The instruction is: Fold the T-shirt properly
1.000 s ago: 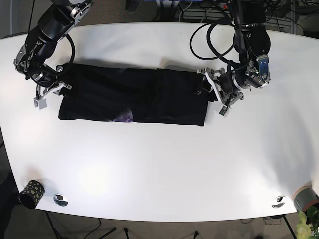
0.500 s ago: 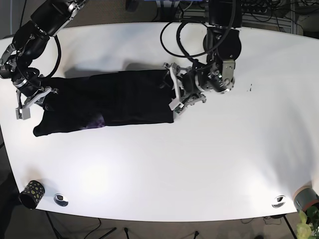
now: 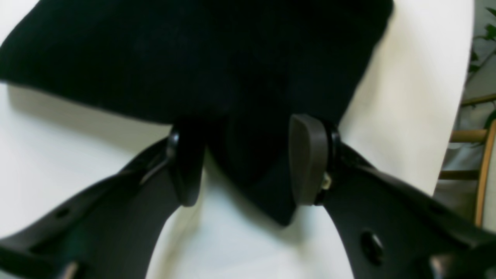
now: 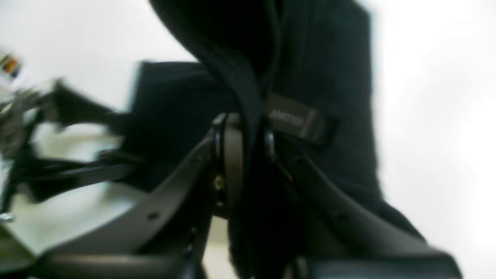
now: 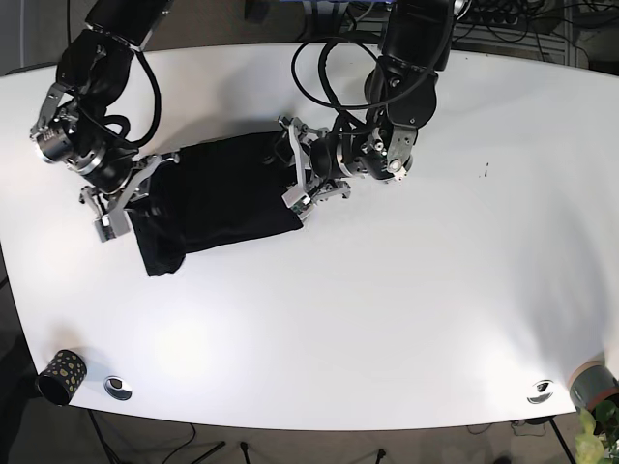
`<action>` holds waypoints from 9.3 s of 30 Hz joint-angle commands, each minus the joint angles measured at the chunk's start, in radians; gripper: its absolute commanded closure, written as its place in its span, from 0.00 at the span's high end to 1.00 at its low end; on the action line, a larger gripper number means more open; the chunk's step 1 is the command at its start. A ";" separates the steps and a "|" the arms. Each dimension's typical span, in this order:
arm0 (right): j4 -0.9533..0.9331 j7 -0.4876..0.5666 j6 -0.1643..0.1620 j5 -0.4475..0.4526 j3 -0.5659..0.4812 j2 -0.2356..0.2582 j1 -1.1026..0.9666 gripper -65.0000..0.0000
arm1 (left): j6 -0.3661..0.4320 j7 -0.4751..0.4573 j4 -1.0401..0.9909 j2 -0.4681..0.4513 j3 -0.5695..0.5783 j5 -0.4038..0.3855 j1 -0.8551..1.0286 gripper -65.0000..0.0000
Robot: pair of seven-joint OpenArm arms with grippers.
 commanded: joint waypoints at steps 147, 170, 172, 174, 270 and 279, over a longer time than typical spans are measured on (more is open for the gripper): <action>-0.490 0.453 0.002 0.017 -0.413 0.218 0.031 0.28 | 0.045 -0.081 0.125 -0.250 0.134 0.026 -0.177 0.49; -0.030 0.200 0.002 0.034 -0.312 0.010 -0.061 0.28 | 0.043 0.025 0.413 -0.271 0.064 0.025 -0.105 0.49; -0.041 0.200 0.002 0.050 -0.347 0.010 -0.055 0.28 | 0.043 0.025 0.435 -0.254 0.050 0.025 -0.062 0.49; -0.059 0.200 0.002 0.060 -0.375 -0.004 -0.047 0.28 | 0.043 0.025 0.445 -0.238 0.042 0.025 -0.030 0.49; -0.259 0.375 0.002 -0.412 -0.606 -0.049 -0.021 0.28 | -0.040 0.054 0.114 -0.322 -0.001 0.028 -0.273 0.49; -0.081 0.370 0.002 -0.403 -0.482 -0.050 -0.087 0.28 | -0.034 0.125 0.295 -0.313 -0.002 0.029 -0.245 0.49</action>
